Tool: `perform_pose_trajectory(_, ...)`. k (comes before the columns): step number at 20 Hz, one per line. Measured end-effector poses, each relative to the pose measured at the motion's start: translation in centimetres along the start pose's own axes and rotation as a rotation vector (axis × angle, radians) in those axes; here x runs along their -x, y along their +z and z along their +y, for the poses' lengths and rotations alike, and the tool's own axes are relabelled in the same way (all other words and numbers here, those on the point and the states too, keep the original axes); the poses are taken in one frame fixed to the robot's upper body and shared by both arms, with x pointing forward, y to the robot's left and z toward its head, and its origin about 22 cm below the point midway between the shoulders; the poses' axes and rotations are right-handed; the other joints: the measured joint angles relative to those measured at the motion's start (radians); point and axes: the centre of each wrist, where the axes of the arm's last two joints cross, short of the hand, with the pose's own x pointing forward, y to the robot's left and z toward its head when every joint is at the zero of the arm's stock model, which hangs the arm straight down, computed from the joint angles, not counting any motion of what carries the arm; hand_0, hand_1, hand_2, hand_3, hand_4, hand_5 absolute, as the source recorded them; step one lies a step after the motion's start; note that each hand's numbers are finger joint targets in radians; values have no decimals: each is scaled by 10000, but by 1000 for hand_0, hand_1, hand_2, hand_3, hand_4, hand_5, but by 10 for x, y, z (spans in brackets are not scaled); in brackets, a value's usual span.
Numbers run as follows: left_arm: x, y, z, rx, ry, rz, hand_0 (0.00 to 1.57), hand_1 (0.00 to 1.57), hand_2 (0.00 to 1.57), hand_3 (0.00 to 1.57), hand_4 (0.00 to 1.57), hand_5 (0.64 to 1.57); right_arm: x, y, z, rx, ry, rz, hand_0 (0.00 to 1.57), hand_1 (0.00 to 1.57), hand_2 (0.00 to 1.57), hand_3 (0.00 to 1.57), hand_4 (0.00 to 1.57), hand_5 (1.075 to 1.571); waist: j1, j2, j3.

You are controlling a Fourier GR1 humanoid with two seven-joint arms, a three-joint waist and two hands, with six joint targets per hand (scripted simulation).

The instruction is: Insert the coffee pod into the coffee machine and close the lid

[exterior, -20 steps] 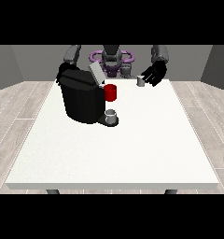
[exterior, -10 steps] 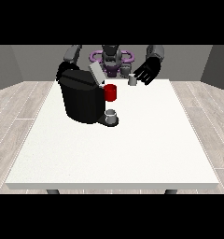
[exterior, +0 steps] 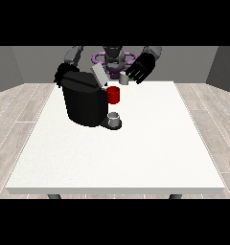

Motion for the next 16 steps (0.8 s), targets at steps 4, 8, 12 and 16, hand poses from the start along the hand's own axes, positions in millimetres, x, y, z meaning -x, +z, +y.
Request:
perform_pose_trajectory(4, 0, -1, -1, -71, -70, 39, 1281, 1281, 1306, 1226, 501, 1571, -9, 0, 1, -39, 66, -68, 0, 0, 0, 0, 549, 1571, -242, 74, 0)
perform_pose_trajectory(8, -13, -8, 15, -435, -168, -38, 1306, 1306, 1328, 1245, 487, 1571, -15, -1, 7, -162, 198, -392, 0, 0, 0, 0, 483, 1571, -464, 428, 0)
perform_pose_trajectory(12, -21, -12, 10, -244, -197, -121, 1283, 1283, 1314, 1222, 504, 1571, -15, -3, 3, 83, 207, -388, 0, 0, 0, 0, 526, 1571, -392, 436, -1)
perform_pose_trajectory(16, -24, -14, 8, -132, -229, -91, 1268, 1268, 1300, 1217, 512, 1571, -22, -9, -3, 357, 119, -403, 0, 0, 0, 0, 517, 1571, -359, 489, 1)
